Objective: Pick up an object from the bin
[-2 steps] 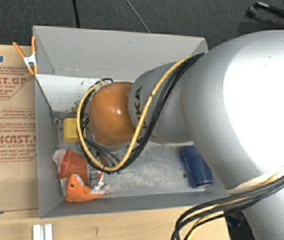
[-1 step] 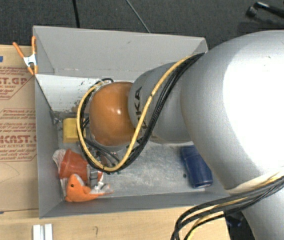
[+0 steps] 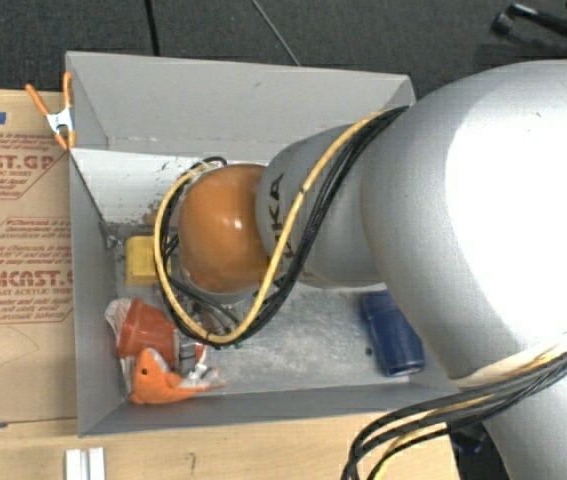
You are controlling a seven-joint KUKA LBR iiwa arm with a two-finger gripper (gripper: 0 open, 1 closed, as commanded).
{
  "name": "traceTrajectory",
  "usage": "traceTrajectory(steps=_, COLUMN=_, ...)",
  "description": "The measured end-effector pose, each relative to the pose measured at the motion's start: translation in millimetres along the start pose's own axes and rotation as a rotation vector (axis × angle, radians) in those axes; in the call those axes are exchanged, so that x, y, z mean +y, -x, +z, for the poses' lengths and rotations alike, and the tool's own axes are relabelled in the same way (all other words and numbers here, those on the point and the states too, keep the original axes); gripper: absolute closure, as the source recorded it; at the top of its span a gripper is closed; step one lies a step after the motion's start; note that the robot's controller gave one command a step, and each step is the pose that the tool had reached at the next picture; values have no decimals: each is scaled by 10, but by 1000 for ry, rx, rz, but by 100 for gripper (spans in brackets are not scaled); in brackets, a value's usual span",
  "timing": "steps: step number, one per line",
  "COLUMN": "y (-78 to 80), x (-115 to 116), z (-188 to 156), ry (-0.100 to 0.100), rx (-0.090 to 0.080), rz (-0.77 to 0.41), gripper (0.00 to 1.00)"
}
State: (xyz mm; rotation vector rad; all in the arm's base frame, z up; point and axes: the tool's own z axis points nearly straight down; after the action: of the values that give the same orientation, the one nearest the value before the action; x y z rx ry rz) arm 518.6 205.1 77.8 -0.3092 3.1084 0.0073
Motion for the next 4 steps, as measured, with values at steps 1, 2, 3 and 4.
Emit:
traceTrajectory(steps=1, y=111, x=-3, z=11, ry=-6, rx=10, rz=-22, gripper=100)
traceTrajectory(steps=2, y=224, x=44, z=27, ry=-15, rx=20, rz=-29, gripper=100)
traceTrajectory(steps=3, y=187, x=37, z=15, ry=-12, rx=9, rz=-32, gripper=100)
traceTrajectory(steps=4, y=330, x=68, z=-111, ry=-19, rx=29, rz=-69, gripper=100)
